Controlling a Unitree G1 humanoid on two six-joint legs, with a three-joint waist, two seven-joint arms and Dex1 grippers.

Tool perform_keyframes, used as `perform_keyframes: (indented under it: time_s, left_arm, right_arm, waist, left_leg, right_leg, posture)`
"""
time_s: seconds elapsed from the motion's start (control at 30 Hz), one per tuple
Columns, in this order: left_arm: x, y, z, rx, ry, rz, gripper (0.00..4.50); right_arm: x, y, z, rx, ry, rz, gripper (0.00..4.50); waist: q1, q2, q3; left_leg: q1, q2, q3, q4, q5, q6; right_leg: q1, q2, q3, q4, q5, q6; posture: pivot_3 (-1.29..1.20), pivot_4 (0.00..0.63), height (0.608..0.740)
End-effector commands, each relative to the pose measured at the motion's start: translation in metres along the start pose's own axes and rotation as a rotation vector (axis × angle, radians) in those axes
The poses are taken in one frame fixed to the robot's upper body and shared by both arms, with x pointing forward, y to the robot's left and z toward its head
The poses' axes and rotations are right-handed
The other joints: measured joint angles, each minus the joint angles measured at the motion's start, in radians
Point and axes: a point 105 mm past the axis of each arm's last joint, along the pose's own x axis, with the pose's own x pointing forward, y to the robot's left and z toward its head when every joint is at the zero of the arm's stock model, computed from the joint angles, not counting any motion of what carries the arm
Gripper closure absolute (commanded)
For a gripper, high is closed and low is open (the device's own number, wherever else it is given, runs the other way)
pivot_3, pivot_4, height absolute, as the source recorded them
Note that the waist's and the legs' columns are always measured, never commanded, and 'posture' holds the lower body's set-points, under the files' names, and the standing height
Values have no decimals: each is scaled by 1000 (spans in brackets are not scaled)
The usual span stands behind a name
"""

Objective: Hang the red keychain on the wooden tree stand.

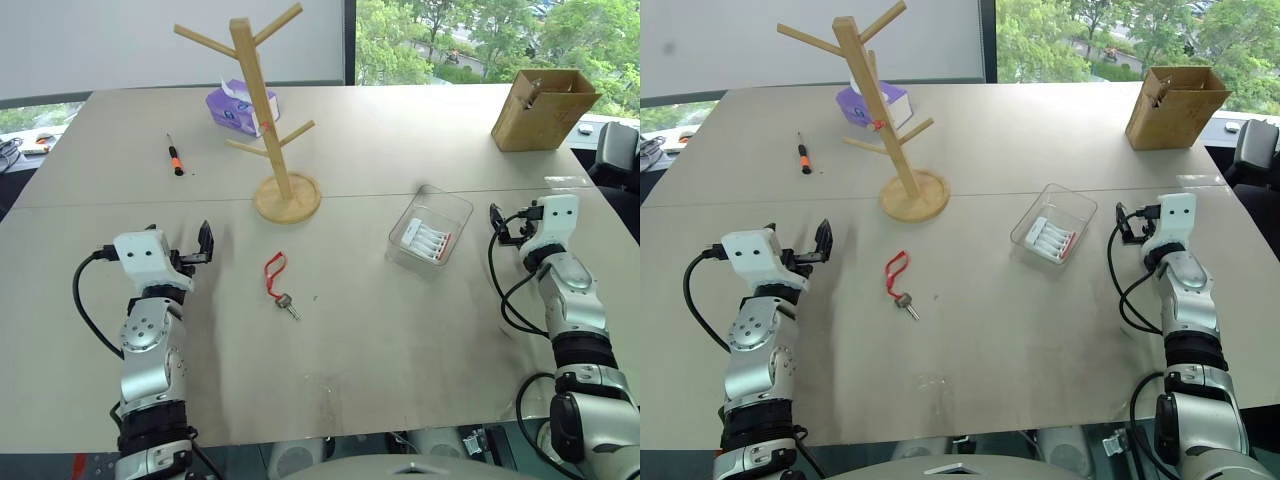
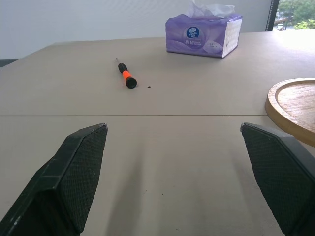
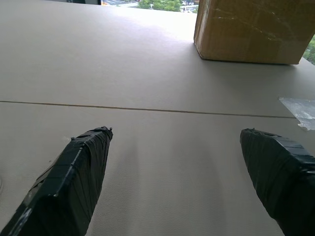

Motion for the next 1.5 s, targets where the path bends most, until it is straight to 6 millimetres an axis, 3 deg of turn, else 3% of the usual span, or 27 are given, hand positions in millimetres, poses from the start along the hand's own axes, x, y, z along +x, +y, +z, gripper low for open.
perform_keyframes:
  time_s: [0.03, 0.77, 0.9, 1.0, 1.07, 1.2, 1.33, 1.5]
  left_arm:
    - [1, 3, 17, 6, -60, -6, 0]
    - [1, -5, 26, -45, -106, -69, 0]
    - [-5, -33, 42, -79, -172, -257, 0]
    - [-18, -60, 51, -97, -198, -464, 0]
    - [-29, -76, 55, -98, -199, -584, 0]
    - [-69, -121, 58, -65, -193, -915, 0]
    - [-98, -144, 49, -26, -184, -1114, 0]
    - [-120, -161, 34, 10, -171, -1257, 0]
  right_arm:
    - [0, -12, 20, -5, -72, -35, 44]
    - [-1, -10, 17, 3, -66, -29, 44]
    - [1, -15, 28, 16, -69, 27, 44]
    - [6, -14, 53, -3, -74, 165, 44]
    - [9, -7, 68, -26, -52, 290, 44]
    - [6, 24, 98, -128, 41, 653, 44]
    - [2, 50, 102, -239, 145, 898, 44]
    - [5, 67, 87, -371, 333, 1051, 44]
  waist:
    - [0, 0, 0]
    - [0, 0, 0]
    - [1, 0, 0]
    - [0, 1, 1]
    - [-2, 2, 1]
    - [-7, 2, 1]
    - [-4, 2, 1]
    - [4, 4, 2]
  left_leg:
    - [0, 0, 0, 0, 0, 0]
    - [0, 0, 0, 0, 0, 0]
    - [0, 0, 0, 0, 0, 0]
    - [0, 0, 1, 0, 0, 0]
    - [0, 0, 1, 0, 0, 1]
    - [1, 1, 2, -1, -3, 4]
    - [2, 1, 2, -2, -3, 5]
    - [0, 1, 2, 0, -4, 7]
  right_leg:
    - [0, 0, 0, 0, 0, 0]
    - [0, 0, 0, 0, 0, 0]
    - [0, 0, 0, 0, 0, 0]
    - [0, -1, 1, 0, 0, 0]
    - [0, -1, 1, 0, 0, 0]
    - [-1, 1, 3, -1, 0, 0]
    - [0, 2, 2, -2, 0, -1]
    - [-1, 0, 1, -2, 0, -1]
  posture:
    - [0, 150, 740]
    - [0, 150, 740]
    - [0, 150, 740]
    - [0, 150, 740]
    - [0, 150, 740]
    - [0, 150, 740]
    - [0, 150, 740]
    - [0, 150, 740]
